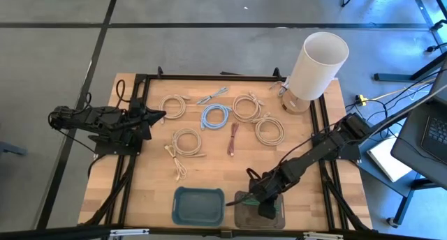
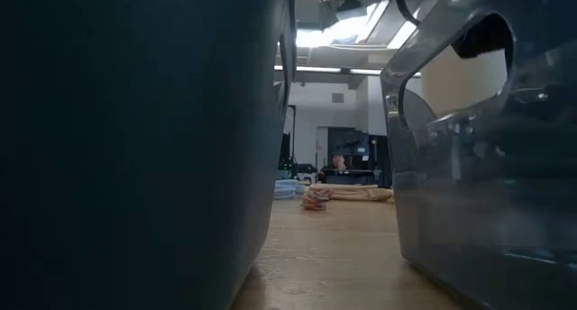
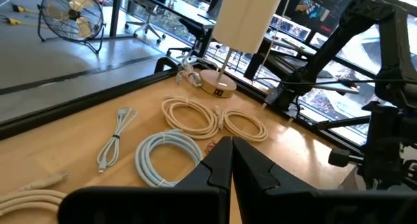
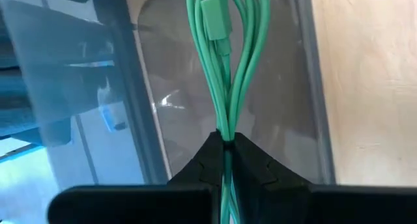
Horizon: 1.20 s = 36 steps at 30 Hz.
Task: Pick & Place USB Port
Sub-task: Put the green charger cable into the black bin, then put the pink charger cable into the black bin
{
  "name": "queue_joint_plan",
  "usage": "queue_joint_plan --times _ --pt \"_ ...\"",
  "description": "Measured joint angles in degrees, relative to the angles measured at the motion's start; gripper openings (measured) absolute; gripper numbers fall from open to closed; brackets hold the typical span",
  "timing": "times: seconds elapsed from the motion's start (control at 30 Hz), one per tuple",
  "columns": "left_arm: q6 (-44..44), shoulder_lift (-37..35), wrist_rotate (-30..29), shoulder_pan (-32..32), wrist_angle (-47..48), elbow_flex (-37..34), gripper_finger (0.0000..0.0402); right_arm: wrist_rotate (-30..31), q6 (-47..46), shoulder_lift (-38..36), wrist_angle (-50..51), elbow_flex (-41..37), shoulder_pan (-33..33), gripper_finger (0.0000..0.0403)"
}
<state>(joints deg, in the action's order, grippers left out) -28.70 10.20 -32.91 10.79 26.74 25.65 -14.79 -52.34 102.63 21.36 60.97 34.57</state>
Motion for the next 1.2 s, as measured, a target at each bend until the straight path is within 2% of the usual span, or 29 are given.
queue_joint_plan --times 0.33,0.4,0.63,0.77,0.87,1.03,1.1,1.2 --pt "0.1 0.0 -0.1 0.0 0.0 0.0 0.0004 0.2 2.7 0.0 -1.6 -1.2 -0.2 0.0018" --pt "0.1 0.0 -0.1 0.0 0.0 0.0 0.0004 0.2 3.1 0.0 -3.7 -1.2 -0.2 0.0042" --pt "0.1 0.0 -0.1 0.0 0.0 0.0 0.0004 0.2 2.5 0.0 -5.8 -1.2 -0.2 0.0179" --pt "0.4 0.0 -0.5 0.0 0.0 0.0 0.0004 0.1 1.7 0.0 -5.2 -1.1 -0.4 0.0214" --pt "0.8 0.0 -0.6 0.0 0.0 0.0 0.0004 -0.1 1.7 0.0 -3.0 1.5 -0.7 0.0210" --pt "1.0 0.0 -0.6 0.0 0.0 0.0 0.0004 0.3 4.8 -0.1 5.4 10.7 -1.7 0.0173" --pt "1.0 0.0 -0.6 0.0 0.0 0.0 0.0004 3.0 7.1 -0.1 11.9 15.9 -2.2 0.0157" --pt "0.9 0.0 -0.6 0.0 0.0 0.0 0.0004 10.9 10.9 -0.1 22.2 24.2 -3.1 0.0135"
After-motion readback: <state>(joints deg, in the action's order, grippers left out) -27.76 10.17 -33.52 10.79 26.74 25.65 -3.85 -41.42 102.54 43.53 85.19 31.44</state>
